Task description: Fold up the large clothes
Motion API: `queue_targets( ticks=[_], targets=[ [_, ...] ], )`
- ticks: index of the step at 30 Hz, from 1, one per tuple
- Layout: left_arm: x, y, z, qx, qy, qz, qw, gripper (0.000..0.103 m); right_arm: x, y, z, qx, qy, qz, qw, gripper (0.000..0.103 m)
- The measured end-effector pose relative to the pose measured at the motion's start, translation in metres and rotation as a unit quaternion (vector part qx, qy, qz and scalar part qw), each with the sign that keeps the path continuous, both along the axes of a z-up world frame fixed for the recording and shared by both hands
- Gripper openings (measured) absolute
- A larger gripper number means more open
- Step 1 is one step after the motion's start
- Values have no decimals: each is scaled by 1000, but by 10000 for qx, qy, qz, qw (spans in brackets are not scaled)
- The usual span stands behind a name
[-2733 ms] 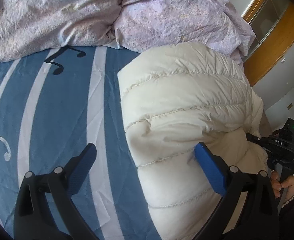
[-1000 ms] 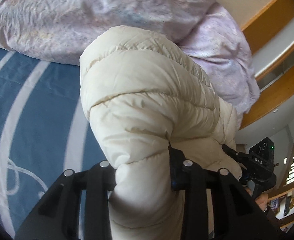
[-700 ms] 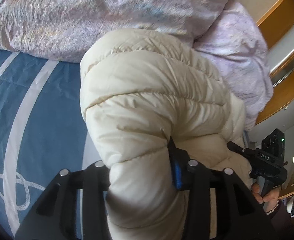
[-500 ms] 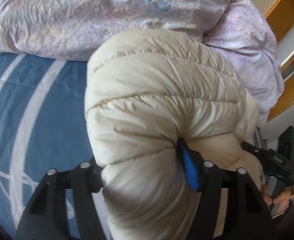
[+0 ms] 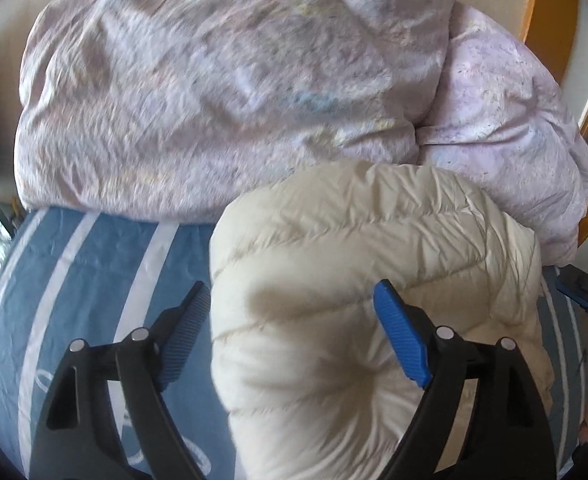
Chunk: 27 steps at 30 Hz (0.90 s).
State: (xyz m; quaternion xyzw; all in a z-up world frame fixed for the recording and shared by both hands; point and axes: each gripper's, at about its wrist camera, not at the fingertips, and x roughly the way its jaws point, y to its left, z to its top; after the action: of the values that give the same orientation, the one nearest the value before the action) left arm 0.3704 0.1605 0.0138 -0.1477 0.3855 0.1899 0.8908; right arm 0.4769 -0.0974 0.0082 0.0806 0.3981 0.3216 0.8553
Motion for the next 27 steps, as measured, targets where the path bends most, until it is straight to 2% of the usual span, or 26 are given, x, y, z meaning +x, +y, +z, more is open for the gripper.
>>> queue_targets(
  ticks=[5,10,17,21,27],
  targets=[
    [20,-9,-8,183,153,-90,9997,84,-5,33,1,-178,-292,267,9991,49],
    [34,-18,-16,220,228,-219,9993,84,5,48,-10,-529,-383,212,9976,49],
    [48,-30,-22,189,272,-485,9983,83,22,38,-44,-1033,-167,-262,9942,44],
    [56,-36,-25,188,286,-582,9977,85,25,27,-60,-1021,-45,-454,9937,43],
    [63,-37,-33,157,291,-543,9980,91,24,26,-74,-1040,-131,-460,9934,43]
  ],
)
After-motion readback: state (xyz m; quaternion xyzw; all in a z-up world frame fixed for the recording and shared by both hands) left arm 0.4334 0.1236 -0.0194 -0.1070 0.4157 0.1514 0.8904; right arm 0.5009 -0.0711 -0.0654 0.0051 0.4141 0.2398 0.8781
